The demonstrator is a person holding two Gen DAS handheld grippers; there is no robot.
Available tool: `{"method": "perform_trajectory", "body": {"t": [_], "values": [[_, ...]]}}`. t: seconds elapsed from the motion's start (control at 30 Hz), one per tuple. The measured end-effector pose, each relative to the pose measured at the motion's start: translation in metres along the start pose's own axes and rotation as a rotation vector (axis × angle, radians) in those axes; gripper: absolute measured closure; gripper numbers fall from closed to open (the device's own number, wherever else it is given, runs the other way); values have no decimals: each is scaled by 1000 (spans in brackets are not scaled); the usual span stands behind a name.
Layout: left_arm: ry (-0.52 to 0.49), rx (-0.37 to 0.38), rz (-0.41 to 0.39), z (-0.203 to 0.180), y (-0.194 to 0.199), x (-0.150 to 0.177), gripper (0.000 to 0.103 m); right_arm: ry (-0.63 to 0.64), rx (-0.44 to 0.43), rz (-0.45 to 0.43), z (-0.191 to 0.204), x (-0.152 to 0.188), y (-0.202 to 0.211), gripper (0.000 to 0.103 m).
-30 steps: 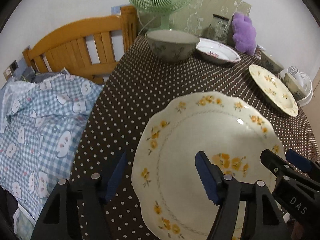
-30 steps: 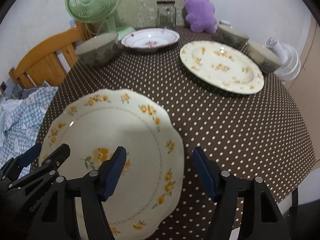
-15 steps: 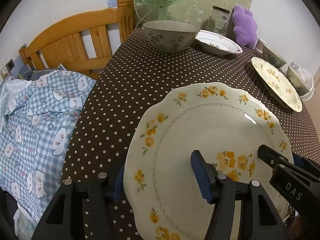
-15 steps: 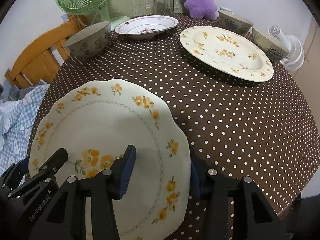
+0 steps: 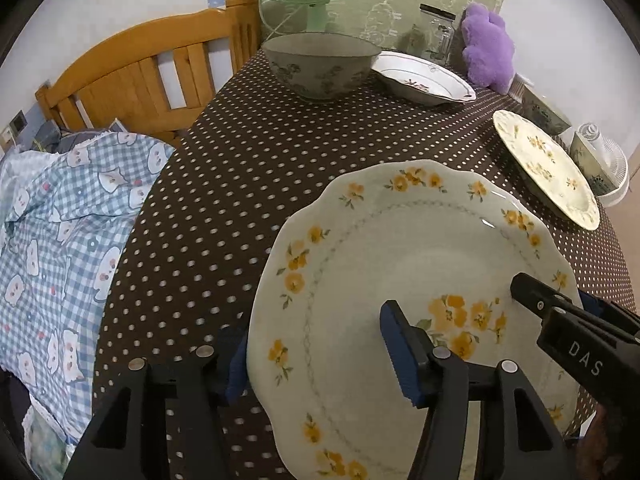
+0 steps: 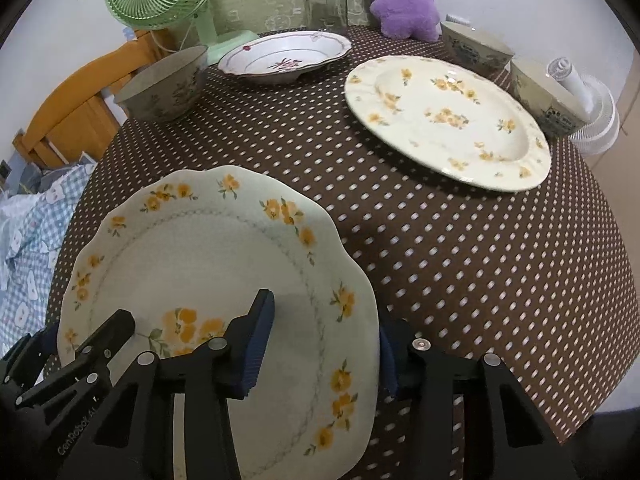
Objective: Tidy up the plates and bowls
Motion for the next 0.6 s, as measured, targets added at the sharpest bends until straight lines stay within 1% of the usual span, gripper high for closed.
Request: {"method": "perform_trajectory", "body": {"t": [0.23,0.33,0.6], "values": [[34,-29,-11,-15,-1,-14,43,20,-13,10,-16,-15,-4,53],[34,-33,-11,-25,-4,-18,43,25,-12,6,-24,-21,-4,53],[30,-41,1,-41,-12,-20,43,13,-8,19,-44,-28,-9,53]]}}
Point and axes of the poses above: each gripper's, at about its wrist camera, not at the fingertips, and y roughly against the way its jaws point, z to its left, x to its underside, the point moved 9 cm from there along -y, roughly the way its jaws point, and after that the axes turned 11 degrees about -y, right-handed, at the moved point
